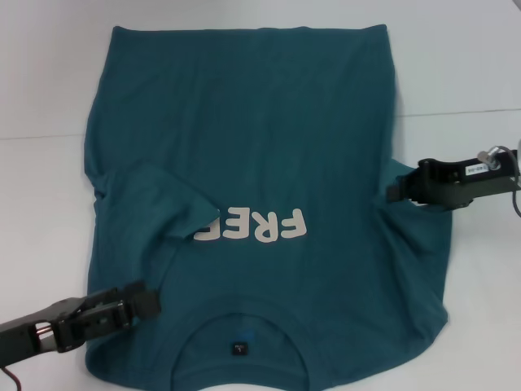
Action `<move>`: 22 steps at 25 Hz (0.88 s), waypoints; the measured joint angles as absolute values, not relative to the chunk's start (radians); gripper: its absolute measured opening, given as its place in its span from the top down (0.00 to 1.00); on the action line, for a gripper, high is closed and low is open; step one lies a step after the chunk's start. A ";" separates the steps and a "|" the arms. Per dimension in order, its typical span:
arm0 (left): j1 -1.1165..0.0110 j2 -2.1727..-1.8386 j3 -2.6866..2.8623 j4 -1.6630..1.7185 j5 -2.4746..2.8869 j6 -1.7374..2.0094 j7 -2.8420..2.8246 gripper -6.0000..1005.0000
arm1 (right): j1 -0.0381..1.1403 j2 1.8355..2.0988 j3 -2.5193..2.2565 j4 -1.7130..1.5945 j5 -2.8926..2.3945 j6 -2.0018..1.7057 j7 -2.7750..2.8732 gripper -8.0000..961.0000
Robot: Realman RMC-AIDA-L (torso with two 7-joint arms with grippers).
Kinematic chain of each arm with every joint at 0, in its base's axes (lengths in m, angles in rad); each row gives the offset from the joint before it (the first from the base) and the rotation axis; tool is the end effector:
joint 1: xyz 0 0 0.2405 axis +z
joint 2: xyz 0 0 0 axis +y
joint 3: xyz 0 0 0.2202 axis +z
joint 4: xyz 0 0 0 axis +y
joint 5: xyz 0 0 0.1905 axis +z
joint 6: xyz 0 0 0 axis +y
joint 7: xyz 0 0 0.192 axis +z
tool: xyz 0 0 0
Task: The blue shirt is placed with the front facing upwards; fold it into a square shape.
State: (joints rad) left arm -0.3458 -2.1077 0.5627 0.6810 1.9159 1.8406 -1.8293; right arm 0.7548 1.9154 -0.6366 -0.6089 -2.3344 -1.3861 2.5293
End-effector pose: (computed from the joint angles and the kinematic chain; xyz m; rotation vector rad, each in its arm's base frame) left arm -0.2116 0.2550 0.0009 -2.5212 -1.3950 -1.1590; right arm 0.2294 0.3843 0.0188 -2.1438 1.8540 0.4062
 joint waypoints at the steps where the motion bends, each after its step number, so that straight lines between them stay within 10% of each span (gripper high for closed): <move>1: -0.345 -2.108 0.557 0.681 1.916 1.842 -1.829 0.06 | 0.761 1.916 -0.645 -0.612 -2.335 -1.393 2.533 0.98; 22: -0.337 -2.109 0.554 0.681 1.916 1.847 -1.829 0.06 | 0.667 1.824 -0.643 -0.693 -2.354 -1.374 2.587 0.98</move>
